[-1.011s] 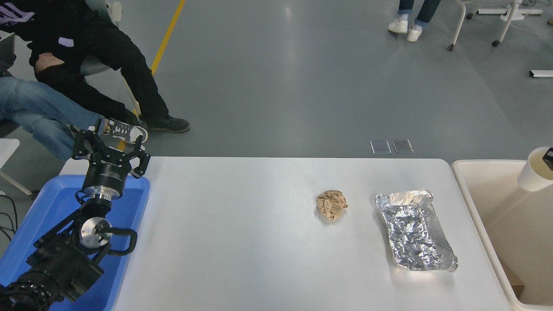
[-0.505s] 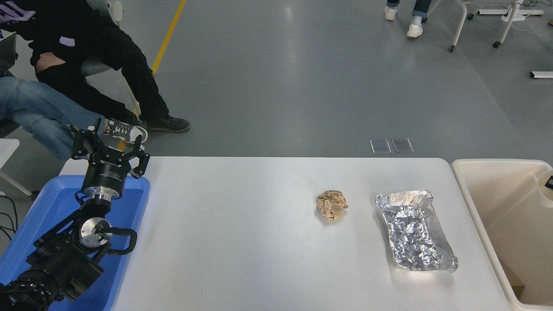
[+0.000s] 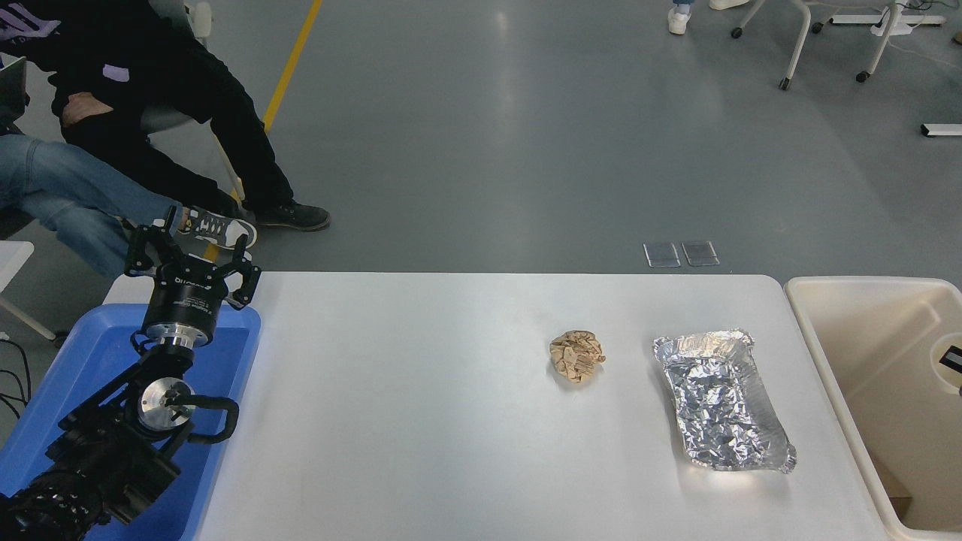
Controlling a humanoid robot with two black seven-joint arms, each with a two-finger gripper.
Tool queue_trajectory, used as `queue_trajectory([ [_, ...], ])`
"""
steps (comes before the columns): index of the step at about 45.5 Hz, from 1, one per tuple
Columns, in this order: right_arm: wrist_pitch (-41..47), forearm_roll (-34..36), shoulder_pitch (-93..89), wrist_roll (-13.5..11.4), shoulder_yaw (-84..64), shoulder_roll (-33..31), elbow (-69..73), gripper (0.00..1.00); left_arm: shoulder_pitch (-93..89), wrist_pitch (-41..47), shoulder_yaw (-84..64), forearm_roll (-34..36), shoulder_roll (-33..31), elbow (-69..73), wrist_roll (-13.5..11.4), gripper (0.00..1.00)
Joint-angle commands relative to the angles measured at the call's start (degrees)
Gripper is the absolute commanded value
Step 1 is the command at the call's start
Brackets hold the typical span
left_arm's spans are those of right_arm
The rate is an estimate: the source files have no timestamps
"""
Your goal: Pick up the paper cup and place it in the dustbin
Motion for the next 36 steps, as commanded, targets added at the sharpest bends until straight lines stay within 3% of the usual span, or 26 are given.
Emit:
queue_trajectory([
  [1,-4.18,0.1,-0.29,-0.12,0.37,0.06,-0.28,0.62,0.0,0.0,0.0,0.01,0.01,0.0,0.0,0.99],
  [4,-7.0,0.1,-0.38,-0.03,0.37,0.06,0.07,0.8,0.0,0.0,0.0,0.01,0.01,0.0,0.0,0.99],
  [7,-8.06,0.1,-0.55,0.06,0.37,-0.03,0.34,0.89,0.0,0.0,0.0,0.01,0.01,0.0,0.0,0.99],
  [16,-8.06,0.1,2.78,0.23,0.55,-0.56,4.02,0.94,0.0,0.0,0.0,0.01,-0.07,0.0,0.0,0.99],
  [19,-8.06,0.1,6.29,0.23,0.55,-3.01,8.58,0.99,0.0,0.0,0.0,0.01,0.01,0.0,0.0,0.99],
  [36,-6.3,-0.96,29.58,0.32,-3.31,-11.1,39.34,1.0,0.0,0.0,0.0,0.01,0.01,0.0,0.0,0.99],
])
